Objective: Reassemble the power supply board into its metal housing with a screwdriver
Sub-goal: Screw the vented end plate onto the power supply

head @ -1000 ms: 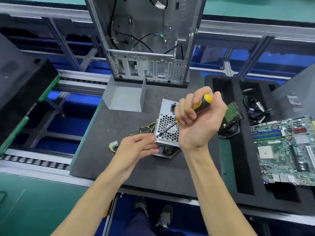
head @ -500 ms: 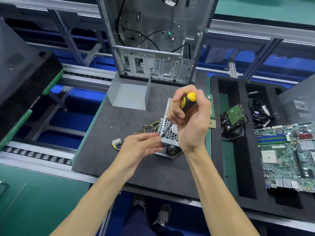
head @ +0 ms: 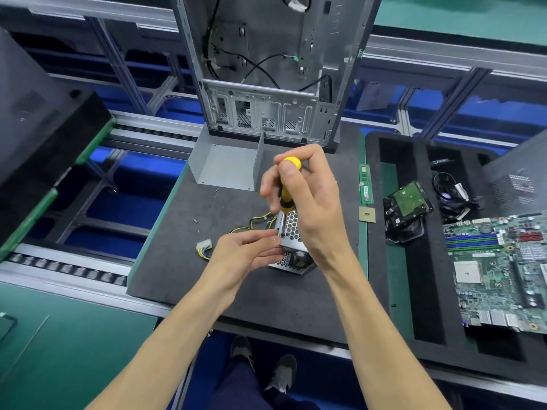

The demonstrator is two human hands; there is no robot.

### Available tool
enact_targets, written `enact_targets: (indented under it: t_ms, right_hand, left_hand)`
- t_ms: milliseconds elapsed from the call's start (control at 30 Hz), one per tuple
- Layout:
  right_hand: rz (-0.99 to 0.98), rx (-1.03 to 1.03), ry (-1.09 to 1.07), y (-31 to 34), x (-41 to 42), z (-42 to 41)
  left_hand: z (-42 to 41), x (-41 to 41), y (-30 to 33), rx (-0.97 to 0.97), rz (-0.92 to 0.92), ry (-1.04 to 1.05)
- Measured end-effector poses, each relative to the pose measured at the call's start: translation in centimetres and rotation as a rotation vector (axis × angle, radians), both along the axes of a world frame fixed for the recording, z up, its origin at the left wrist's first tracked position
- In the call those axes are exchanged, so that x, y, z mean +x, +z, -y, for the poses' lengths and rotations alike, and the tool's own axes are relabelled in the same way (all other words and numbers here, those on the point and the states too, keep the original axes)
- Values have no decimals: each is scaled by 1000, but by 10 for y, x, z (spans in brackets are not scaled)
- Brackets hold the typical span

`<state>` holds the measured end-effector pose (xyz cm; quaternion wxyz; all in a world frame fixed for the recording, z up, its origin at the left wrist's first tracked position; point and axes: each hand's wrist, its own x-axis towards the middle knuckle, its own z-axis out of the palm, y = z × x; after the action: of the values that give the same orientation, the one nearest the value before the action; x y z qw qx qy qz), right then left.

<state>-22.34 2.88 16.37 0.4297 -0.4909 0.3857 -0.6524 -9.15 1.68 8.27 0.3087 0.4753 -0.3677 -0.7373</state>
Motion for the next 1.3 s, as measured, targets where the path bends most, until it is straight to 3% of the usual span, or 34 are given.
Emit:
enact_targets:
  t_ms: [200,400,500,833,1067,1300]
  right_hand:
    - [-8,29,-40,-4,1,-2]
    - [-101,101,112,-5,-5,2]
    - [-149,31,66,-5,-4,-1]
    - [3,-32,-27,-7,4,-3]
    - [-129,8,-3,-11,-2,-1]
    - [54,76,172,-9,-1,7]
  left_hand:
    - [-1,1,-2,-7,-12,-2]
    - [-1,2,-1,9,3,33]
    - [-2,3,-1,7,4,34]
    - [-3,5,0,7,3,42]
    - [-1,6,-2,7,-3,28]
    - [-3,9,-4,-132,162,2]
